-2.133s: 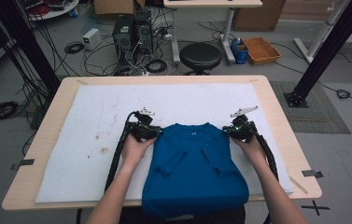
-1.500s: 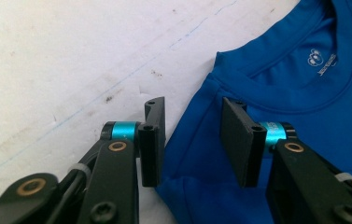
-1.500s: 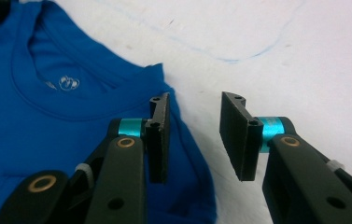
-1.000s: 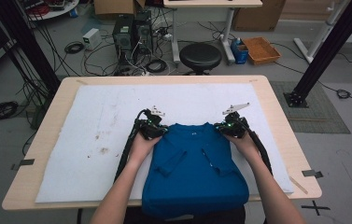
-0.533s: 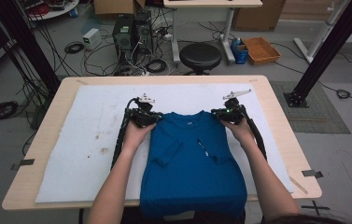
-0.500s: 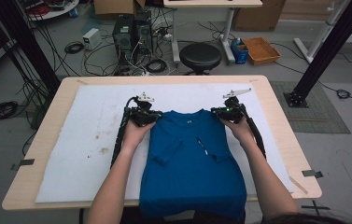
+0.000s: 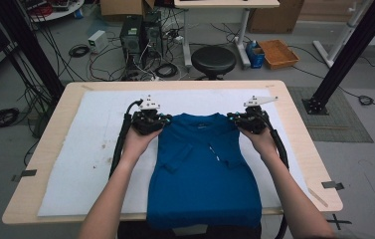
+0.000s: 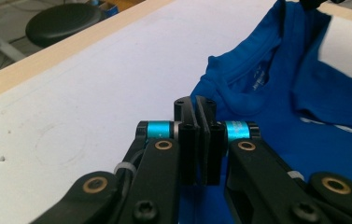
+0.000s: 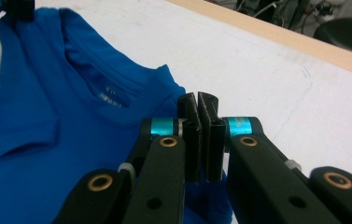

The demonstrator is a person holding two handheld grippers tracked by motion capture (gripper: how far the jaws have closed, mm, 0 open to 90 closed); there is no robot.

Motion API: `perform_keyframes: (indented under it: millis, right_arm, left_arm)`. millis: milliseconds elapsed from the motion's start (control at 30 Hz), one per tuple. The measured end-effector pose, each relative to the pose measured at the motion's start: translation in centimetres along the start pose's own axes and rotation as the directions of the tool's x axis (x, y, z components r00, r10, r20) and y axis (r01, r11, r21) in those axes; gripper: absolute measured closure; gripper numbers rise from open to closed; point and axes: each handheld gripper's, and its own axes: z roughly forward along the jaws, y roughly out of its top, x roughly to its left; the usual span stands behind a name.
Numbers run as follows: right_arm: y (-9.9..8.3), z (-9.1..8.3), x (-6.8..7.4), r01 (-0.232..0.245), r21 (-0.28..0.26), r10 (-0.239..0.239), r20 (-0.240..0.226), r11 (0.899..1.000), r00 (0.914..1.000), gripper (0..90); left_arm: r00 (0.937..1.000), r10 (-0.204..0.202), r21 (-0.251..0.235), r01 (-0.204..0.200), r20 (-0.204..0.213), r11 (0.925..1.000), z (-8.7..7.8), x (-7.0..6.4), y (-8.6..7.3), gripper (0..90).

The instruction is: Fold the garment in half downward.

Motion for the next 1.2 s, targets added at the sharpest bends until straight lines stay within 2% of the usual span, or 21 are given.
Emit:
perform_keyframes:
  millis: [167,300,333,367,433,467,567,733,833,933,1067,1200]
  right_arm:
    - [-1.4,-2.4,2.0,0.041,-0.016,-0.042,-0.012,0.999,0.9991,89.0]
    - [-2.5,-4.1,3.9,0.082,-0.016,-0.083,-0.017,0.996,0.9965,89.0]
    - [-2.8,-4.5,4.4,0.090,-0.014,-0.090,-0.016,0.996,0.9958,89.0]
    - [-3.1,-4.9,4.9,0.094,-0.018,-0.094,-0.014,0.995,0.9955,89.0]
    - [-3.7,-5.6,5.6,0.093,-0.025,-0.093,-0.016,0.995,0.9955,89.0]
    - [-3.7,-5.6,5.6,0.093,-0.025,-0.093,-0.016,0.995,0.9955,89.0]
    - [-4.9,-6.8,7.0,0.095,-0.027,-0.095,-0.010,0.995,0.9954,89.0]
    - [-6.5,-8.6,9.4,0.116,-0.015,-0.116,-0.016,0.993,0.9931,88.9]
    - [-7.4,-9.5,10.4,0.131,-0.004,-0.131,-0.017,0.991,0.9913,88.9]
    - [-8.3,-10.0,11.1,0.152,0.011,-0.151,-0.017,0.988,0.9883,88.9]
    - [-9.7,-10.6,12.0,0.160,0.041,-0.159,-0.032,0.986,0.9867,88.8]
    - [-10.9,-10.9,13.1,0.188,0.083,-0.185,-0.040,0.979,0.9819,88.3]
  left_arm:
    - [0.9984,0.044,-0.009,-0.044,0.035,0.9990,-1.8,-2.2,-0.9,87.8]
    - [0.9946,0.084,-0.021,-0.083,0.062,0.9964,-3.2,-4.0,-1.3,87.7]
    - [0.9946,0.084,-0.021,-0.083,0.062,0.9964,-3.2,-4.0,-1.3,87.7]
    - [0.9920,0.104,-0.022,-0.103,0.072,0.9945,-3.8,-4.9,-1.7,87.7]
    - [0.9896,0.115,-0.020,-0.114,0.086,0.9933,-4.4,-5.9,-2.3,87.7]
    - [0.9896,0.115,-0.020,-0.114,0.086,0.9933,-4.4,-5.9,-2.3,87.7]
    - [0.9846,0.138,-0.019,-0.137,0.106,0.9904,-5.4,-7.5,-3.5,87.7]
    - [0.9802,0.159,-0.006,-0.159,0.118,0.9872,-6.2,-9.0,-4.8,87.7]
    - [0.9747,0.177,0.011,-0.180,0.137,0.9836,-6.5,-10.0,-5.6,87.7]
    - [0.9654,0.216,0.042,-0.224,0.147,0.9737,-6.7,-11.1,-6.6,87.6]
    - [0.9579,0.222,0.066,-0.238,0.182,0.9691,-7.0,-12.3,-7.7,87.6]
    - [0.9492,0.241,0.101,-0.265,0.203,0.9591,-7.0,-13.2,-8.6,87.2]
